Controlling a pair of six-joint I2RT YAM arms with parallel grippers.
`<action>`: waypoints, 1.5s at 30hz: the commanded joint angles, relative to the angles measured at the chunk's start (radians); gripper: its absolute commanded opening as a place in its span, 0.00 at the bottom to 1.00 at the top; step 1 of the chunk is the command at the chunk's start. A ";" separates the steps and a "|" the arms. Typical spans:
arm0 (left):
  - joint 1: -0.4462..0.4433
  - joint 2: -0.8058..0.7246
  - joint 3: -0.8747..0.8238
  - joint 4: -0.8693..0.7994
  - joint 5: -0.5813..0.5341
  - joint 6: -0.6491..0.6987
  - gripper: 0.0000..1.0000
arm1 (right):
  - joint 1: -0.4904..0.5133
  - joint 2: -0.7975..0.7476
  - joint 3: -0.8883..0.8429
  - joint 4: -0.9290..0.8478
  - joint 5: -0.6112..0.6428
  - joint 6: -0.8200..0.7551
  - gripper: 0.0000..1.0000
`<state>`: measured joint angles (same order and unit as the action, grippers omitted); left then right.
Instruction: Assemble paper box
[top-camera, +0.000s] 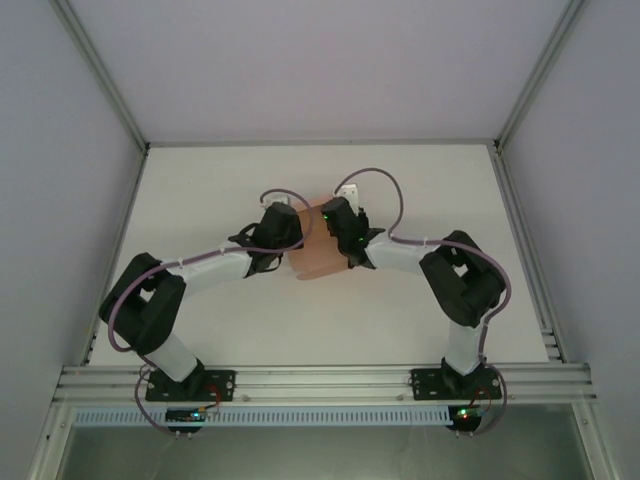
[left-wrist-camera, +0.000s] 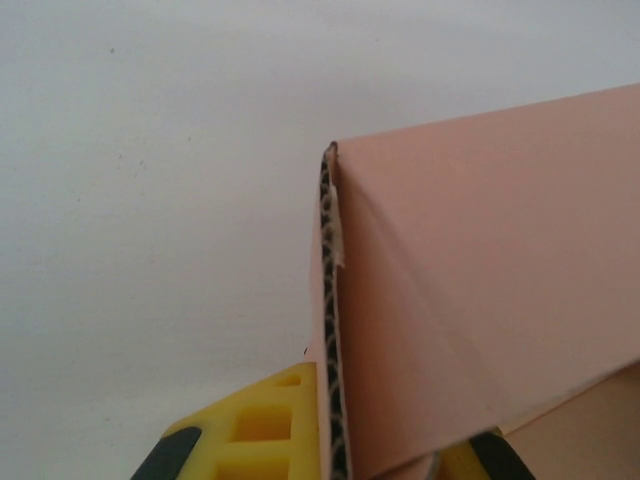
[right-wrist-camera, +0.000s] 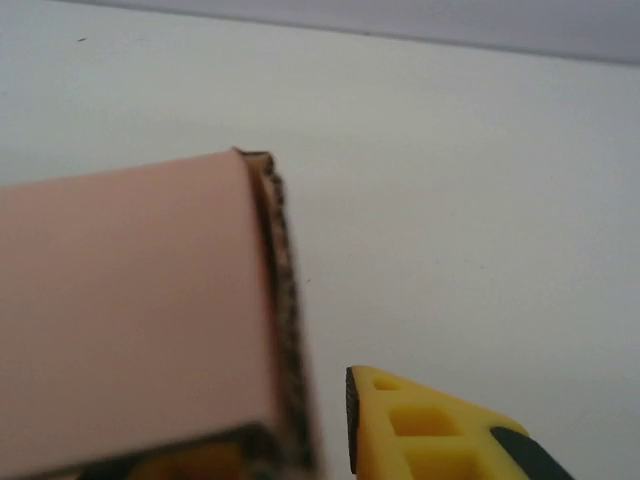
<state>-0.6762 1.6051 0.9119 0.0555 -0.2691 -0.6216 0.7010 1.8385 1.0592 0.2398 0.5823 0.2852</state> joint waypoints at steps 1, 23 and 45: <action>0.012 -0.007 0.020 -0.043 -0.013 0.024 0.00 | -0.048 -0.059 -0.040 0.070 -0.120 -0.148 0.28; 0.128 -0.056 0.263 -0.497 0.410 1.041 0.00 | -0.116 -0.672 -0.194 -0.443 -0.371 0.037 0.99; -0.141 0.574 0.841 -1.063 -0.104 1.393 0.08 | -0.437 -0.921 -0.375 -0.707 -0.496 0.170 0.99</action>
<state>-0.7952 2.1498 1.6920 -0.9791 -0.3305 0.7376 0.2760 0.9207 0.6998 -0.4564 0.1184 0.4381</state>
